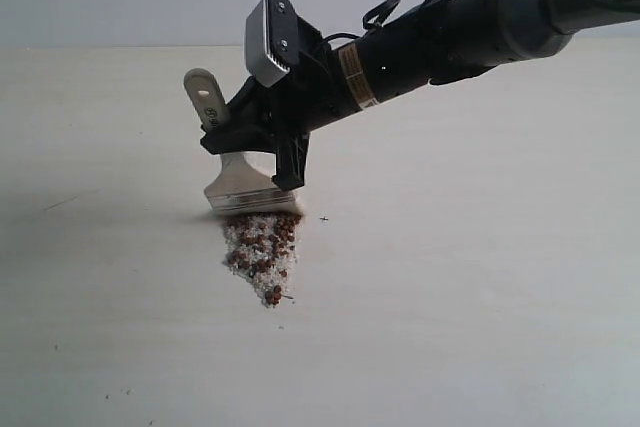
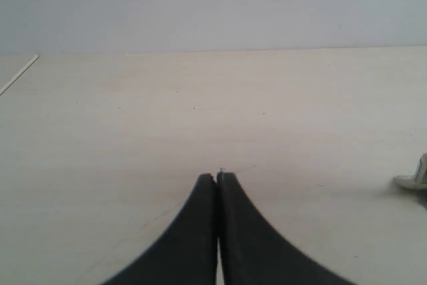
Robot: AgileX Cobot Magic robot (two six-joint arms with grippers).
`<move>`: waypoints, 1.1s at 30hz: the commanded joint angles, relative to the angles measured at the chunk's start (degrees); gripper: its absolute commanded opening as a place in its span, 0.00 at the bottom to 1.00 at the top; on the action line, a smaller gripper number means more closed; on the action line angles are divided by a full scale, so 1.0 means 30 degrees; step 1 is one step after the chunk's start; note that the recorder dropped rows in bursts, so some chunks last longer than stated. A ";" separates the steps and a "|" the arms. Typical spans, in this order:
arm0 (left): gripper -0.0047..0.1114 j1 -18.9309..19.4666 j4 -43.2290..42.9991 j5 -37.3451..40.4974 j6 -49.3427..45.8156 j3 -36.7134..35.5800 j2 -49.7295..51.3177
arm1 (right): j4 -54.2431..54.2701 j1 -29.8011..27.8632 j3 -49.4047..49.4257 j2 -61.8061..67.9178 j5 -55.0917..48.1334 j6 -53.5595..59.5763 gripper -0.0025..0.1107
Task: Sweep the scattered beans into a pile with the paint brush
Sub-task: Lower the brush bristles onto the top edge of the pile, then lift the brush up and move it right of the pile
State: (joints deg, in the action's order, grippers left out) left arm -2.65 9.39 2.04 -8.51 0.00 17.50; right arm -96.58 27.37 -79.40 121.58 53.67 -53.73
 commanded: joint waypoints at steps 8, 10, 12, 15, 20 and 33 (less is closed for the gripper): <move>0.04 -0.0041 0.0080 -0.0066 -0.0047 0.0001 -0.0077 | -0.0320 -0.0078 -0.0111 -0.0939 0.0293 -0.0838 0.02; 0.04 -0.0041 0.0080 -0.0066 -0.0047 0.0001 -0.0077 | -0.0156 -0.0078 -0.0111 -0.1838 -0.0713 -0.0838 0.02; 0.04 -0.0041 0.0080 -0.0066 -0.0047 0.0001 -0.0077 | -0.0189 -0.0078 -0.0111 -0.2972 -0.1681 -0.1253 0.02; 0.04 -0.0041 0.0080 -0.0066 -0.0047 0.0001 -0.0077 | -0.1122 -0.0078 -0.0111 -0.4799 -0.7408 -0.8175 0.02; 0.04 -0.0041 0.0080 -0.0066 -0.0047 0.0001 -0.0077 | -0.1122 -0.0639 0.0513 -0.6286 -1.2499 -1.5594 0.02; 0.04 -0.0041 0.0080 -0.0066 -0.0047 0.0001 -0.0077 | 1.8632 -0.1278 0.3492 -0.7817 -3.1576 0.5665 0.02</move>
State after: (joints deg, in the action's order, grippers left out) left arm -2.65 9.39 2.04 -8.51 0.00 17.50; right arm -62.05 23.65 -67.15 99.23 -32.99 -62.81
